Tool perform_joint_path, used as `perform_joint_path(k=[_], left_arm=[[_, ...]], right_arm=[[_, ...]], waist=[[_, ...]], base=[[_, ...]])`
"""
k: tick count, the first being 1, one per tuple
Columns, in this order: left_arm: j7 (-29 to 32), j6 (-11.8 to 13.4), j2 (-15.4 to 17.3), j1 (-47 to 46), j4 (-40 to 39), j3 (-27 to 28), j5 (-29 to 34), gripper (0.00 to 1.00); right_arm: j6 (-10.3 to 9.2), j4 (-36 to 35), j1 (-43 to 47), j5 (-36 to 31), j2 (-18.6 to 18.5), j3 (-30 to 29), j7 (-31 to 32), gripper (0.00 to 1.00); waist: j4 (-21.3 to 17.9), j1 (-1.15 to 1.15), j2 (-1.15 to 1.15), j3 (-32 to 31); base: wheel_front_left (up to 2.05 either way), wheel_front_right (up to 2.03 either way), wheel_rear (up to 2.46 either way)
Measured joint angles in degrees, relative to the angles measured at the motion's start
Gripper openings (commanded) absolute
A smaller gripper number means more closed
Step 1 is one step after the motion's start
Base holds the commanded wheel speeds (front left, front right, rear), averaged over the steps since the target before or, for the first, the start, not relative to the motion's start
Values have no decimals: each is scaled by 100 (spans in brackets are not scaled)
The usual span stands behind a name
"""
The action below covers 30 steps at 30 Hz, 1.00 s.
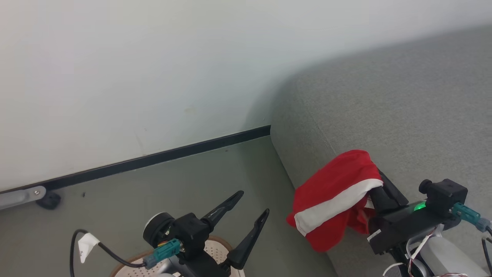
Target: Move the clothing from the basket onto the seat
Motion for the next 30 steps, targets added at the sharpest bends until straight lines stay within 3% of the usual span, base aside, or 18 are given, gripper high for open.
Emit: perform_joint_path(k=[14, 30], left_arm=[[3, -3, -49, -37, -55, -181, 63, 100], [105, -4, -43, -220, -125, -216, 108, 100]], right_arm=[[0, -389, 397, -123, -122, -535, 0, 0], [154, -826, 134, -118, -400, -1314, -1, 0]], waist=[[-518, 0, 0, -26], [-490, 0, 0, 231]], base=[[0, 0, 0], [0, 0, 0]])
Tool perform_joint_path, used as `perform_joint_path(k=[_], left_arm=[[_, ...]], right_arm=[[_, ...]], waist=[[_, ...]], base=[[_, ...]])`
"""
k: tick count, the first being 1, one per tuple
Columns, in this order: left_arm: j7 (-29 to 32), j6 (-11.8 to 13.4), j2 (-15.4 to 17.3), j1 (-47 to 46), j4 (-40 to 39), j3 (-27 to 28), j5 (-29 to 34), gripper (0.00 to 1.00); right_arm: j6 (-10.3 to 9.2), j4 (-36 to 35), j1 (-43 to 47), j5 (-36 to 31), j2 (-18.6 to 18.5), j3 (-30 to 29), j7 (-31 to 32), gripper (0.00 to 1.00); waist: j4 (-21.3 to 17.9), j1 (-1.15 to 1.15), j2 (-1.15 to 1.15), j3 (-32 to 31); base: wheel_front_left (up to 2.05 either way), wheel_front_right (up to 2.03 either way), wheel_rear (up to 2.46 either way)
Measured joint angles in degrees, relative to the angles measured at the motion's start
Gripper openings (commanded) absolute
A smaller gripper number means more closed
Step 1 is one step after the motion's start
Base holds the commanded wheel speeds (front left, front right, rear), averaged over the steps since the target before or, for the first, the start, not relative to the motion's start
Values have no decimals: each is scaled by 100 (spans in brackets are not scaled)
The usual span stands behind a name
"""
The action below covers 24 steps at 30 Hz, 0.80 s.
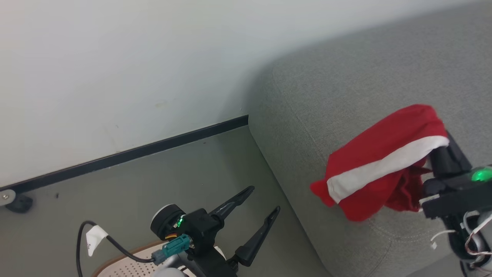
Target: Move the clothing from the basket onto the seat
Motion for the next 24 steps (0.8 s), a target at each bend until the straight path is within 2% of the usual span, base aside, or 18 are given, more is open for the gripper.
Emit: perform_joint_path(k=[11, 16, 24], left_arm=[[108, -1, 177, -32, -187, 12, 49, 100], [180, -3, 266, -141, -403, 16, 152, 100], [334, -7, 568, -306, -742, 96, 211, 100]], right_arm=[[56, -337, -674, -23, -514, -768, -25, 0], [103, -233, -920, 77, -788, -1206, -42, 0], [107, 97, -1279, 207, -976, -1621, -42, 0]], waist=[[181, 0, 0, 360], [269, 0, 0, 595], [408, 1, 0, 1087]], base=[[0, 0, 0], [0, 0, 0], [0, 0, 0]])
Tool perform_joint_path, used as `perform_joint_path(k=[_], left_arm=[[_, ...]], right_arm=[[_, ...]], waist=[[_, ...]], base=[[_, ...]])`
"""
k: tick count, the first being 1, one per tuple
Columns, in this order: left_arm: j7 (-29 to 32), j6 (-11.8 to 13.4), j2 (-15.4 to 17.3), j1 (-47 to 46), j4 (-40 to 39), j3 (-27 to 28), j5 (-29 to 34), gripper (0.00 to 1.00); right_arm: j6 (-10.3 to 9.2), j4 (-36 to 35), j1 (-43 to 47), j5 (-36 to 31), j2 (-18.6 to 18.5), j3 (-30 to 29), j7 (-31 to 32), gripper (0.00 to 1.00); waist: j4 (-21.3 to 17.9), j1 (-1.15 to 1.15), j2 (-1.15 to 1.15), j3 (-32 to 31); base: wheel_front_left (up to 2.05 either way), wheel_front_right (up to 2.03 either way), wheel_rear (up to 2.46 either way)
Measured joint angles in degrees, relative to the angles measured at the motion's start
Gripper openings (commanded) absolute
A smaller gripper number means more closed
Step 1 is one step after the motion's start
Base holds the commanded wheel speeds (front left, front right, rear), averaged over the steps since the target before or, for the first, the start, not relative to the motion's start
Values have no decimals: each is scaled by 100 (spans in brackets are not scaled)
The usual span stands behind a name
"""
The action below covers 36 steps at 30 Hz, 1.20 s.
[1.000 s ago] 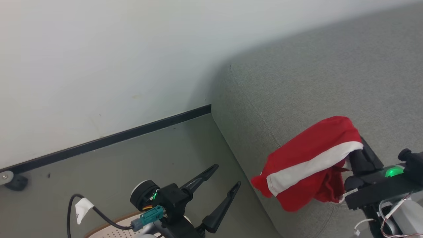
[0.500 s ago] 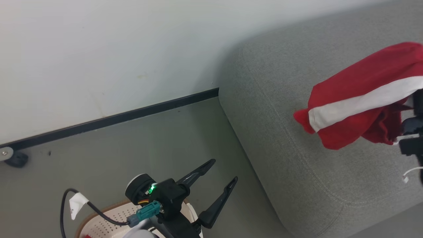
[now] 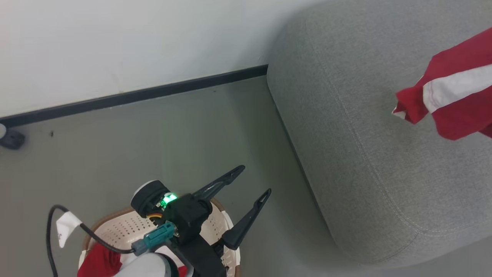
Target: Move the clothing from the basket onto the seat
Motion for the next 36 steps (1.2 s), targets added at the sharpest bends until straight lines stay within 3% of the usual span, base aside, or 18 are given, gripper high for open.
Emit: perform_joint_path(k=[13, 20, 30, 36], left_arm=[[105, -54, 288, -367, -470, 204, 31, 100], [118, -102, 428, -431, -542, 287, 32, 100], [107, -146, 512, -502, -509, 341, 31, 100], [63, -146, 535, -503, -497, 360, 31, 100]], right_arm=[[-66, 1047, -719, 82, -192, -547, 0, 0], [-297, 1254, -1081, -174, -269, -772, -1, 0], [-285, 2042, -963, -575, -36, -377, 0, 0], [-563, 2687, -644, -1265, -120, -12, 0, 0]], waist=[[204, 1, 1, 923], [308, 1, 0, 1343], [416, 0, 0, 1588], [398, -1, 0, 1575]], base=[[0, 0, 0], [0, 0, 0], [0, 0, 0], [0, 0, 0]])
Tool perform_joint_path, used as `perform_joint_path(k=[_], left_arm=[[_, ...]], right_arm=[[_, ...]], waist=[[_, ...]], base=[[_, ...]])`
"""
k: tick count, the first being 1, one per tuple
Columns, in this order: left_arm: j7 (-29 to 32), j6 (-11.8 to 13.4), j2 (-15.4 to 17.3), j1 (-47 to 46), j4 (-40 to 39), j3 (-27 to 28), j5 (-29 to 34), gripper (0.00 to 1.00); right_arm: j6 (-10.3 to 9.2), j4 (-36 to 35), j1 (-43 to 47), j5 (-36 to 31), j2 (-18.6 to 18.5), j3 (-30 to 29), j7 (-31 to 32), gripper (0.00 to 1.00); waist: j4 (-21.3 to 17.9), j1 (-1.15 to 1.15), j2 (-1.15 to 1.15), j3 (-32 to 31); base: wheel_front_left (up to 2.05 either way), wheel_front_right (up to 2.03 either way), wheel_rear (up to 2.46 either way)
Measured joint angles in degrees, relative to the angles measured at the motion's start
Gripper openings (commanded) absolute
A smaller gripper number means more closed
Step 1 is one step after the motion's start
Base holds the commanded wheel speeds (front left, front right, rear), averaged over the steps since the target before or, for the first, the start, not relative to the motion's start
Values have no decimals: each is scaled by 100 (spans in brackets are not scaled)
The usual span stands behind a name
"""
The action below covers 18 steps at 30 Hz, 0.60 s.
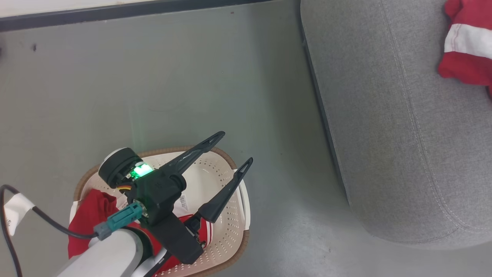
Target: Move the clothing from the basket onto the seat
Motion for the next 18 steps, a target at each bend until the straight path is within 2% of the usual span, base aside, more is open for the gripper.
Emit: perform_joint_path(k=[3, 13, 14, 15, 16, 17, 18], left_arm=[[-4, -1, 1, 1, 12, -1, -4, 100], [-85, -5, -70, 1, 199, -32, -47, 100], [-105, -5, -83, 1, 199, -32, -49, 100], [-127, -5, -105, 1, 219, -33, -51, 100], [-127, -5, -105, 1, 219, -33, -51, 100], [-152, -5, -120, 1, 235, -32, -51, 100], [-155, -5, -132, 1, 259, -31, -53, 100]], right_arm=[[0, 313, 2, -24, 31, 143, 8, 0], [57, 1273, -5, -174, 326, 712, 657, 1], [59, 1321, -13, -186, 327, 734, 660, 16], [83, 1394, -46, -233, 343, 769, 711, 41], [83, 1394, -46, -233, 343, 769, 711, 91], [98, 1434, -82, -255, 360, 789, 716, 100], [101, 1475, -129, -276, 380, 810, 755, 100]], waist=[[-11, 0, 0, -11], [-19, 0, -1, -173], [-17, 0, -1, -198], [-13, 0, -1, -251], [-13, 0, -1, -251], [-10, 0, -1, -280], [-8, 0, -1, -310]], base=[[0, 0, 0], [0, 0, 0], [0, 0, 0], [0, 0, 0], [0, 0, 0], [0, 0, 0], [0, 0, 0]])
